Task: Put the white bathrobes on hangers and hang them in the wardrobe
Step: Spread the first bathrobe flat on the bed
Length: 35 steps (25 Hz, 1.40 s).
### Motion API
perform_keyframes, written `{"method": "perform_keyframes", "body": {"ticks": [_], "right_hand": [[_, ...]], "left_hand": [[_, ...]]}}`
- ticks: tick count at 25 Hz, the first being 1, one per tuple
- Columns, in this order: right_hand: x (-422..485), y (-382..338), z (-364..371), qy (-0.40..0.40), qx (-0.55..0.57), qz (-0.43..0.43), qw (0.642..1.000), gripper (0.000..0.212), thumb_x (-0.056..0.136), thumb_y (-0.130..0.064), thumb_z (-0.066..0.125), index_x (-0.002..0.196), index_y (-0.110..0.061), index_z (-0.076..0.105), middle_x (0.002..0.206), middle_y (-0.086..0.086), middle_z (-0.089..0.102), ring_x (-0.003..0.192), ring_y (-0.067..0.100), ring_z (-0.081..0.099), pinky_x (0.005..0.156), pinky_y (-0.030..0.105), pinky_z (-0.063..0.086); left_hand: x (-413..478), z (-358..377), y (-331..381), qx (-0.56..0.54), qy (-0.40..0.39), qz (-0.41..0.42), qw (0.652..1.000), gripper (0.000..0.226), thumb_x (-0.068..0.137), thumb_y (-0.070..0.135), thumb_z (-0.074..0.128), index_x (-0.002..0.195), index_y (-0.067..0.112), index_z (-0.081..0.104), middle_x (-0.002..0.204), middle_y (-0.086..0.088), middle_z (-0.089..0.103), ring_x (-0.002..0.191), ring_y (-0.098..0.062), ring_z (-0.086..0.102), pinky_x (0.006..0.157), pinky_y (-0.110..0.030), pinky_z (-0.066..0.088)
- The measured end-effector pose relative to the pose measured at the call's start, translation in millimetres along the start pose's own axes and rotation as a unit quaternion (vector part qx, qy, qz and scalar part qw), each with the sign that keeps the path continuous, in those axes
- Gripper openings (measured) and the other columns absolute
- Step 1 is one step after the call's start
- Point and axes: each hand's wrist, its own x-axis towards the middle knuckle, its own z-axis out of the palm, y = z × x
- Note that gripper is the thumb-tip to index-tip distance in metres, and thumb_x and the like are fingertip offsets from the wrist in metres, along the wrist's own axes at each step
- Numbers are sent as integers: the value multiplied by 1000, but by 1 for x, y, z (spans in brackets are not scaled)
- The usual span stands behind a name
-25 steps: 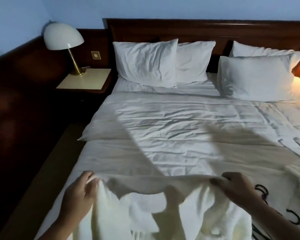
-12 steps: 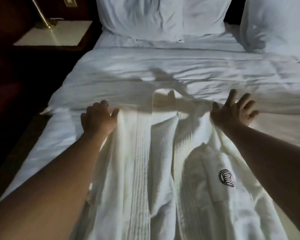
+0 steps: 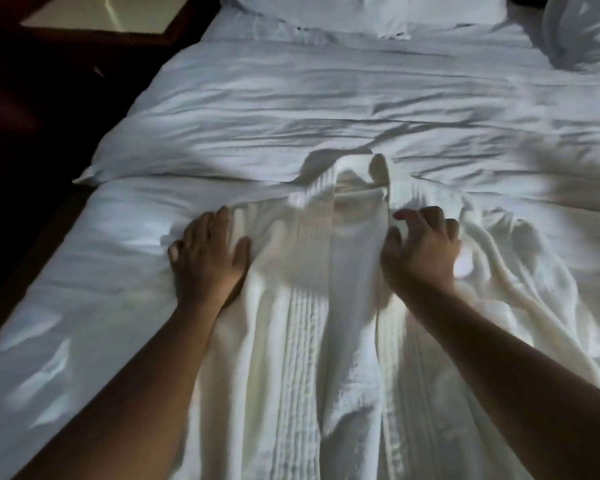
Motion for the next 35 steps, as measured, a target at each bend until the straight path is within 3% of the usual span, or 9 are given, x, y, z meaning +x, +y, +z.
{"method": "perform_keyframes", "body": {"ticks": [5, 12, 16, 21, 24, 27, 30, 32, 35], "right_hand": [[9, -91, 51, -255, 83, 176, 947, 58, 92, -59, 45, 129, -18, 63, 127, 8, 63, 134, 36, 43, 107, 52, 28], [-15, -60, 108, -37, 62, 37, 997, 30, 103, -42, 41, 88, -20, 55, 109, 7, 65, 111, 31, 51, 98, 46, 25], [-12, -55, 133, 24, 17, -6, 1000, 31, 98, -38, 41, 84, -14, 55, 98, 14, 65, 99, 38, 53, 92, 56, 39], [-13, -53, 145, 66, -34, -8, 997, 30, 98, -34, 45, 83, -10, 58, 94, 14, 64, 95, 37, 53, 88, 49, 32], [-12, -54, 146, 79, -59, -6, 995, 28, 98, -32, 47, 84, -10, 57, 95, 15, 64, 97, 37, 53, 87, 46, 28], [-11, -56, 149, 64, -62, 4, 996, 30, 99, -32, 45, 85, -9, 57, 97, 17, 63, 98, 38, 52, 90, 52, 33], [-11, -58, 149, 69, -64, 4, 996, 30, 99, -31, 46, 84, -7, 57, 94, 20, 63, 96, 40, 52, 91, 52, 35], [-12, -59, 148, 62, -76, 9, 995, 31, 100, -32, 44, 85, -7, 57, 95, 19, 62, 97, 40, 52, 93, 55, 36], [-12, -58, 150, 63, -55, 3, 996, 32, 100, -30, 44, 85, -4, 56, 93, 24, 62, 94, 43, 53, 92, 54, 40]], "left_hand": [[2, 4, 0, -33, -6, -19, 999, 63, 91, 54, 48, 145, 23, 50, 139, -6, 57, 130, -28, 53, 95, -49, 40], [1, -12, -1, -176, -40, -81, 980, 71, 93, 50, 45, 154, 15, 38, 142, -11, 56, 131, -33, 50, 101, -52, 41], [2, -64, -36, -89, -230, -164, 955, 52, 87, 61, 50, 124, 24, 56, 117, -3, 65, 118, -34, 56, 98, -49, 40], [-2, -137, -118, -165, -486, -221, 829, 22, 73, 39, 86, 83, 24, 74, 75, 10, 75, 77, -13, 72, 73, -33, 56], [13, -145, -163, -129, -292, -246, 915, 11, 81, 11, 79, 84, 11, 68, 81, -5, 70, 83, -29, 66, 63, -34, 46], [6, -150, -198, -67, -83, -315, 943, 46, 84, 15, 78, 125, 14, 57, 123, -20, 57, 112, -41, 54, 85, -53, 50], [-38, -142, -214, -11, -190, -461, 867, 82, 82, 47, 79, 148, 17, 42, 146, -26, 42, 131, -50, 43, 102, -65, 43], [-64, -140, -205, -17, -260, -512, 819, 79, 87, 57, 70, 146, 11, 46, 144, -27, 44, 132, -50, 41, 104, -60, 40], [-76, -138, -176, 5, -251, -476, 843, 52, 96, 52, 58, 128, 10, 59, 128, -24, 52, 123, -46, 43, 97, -57, 42]]}}
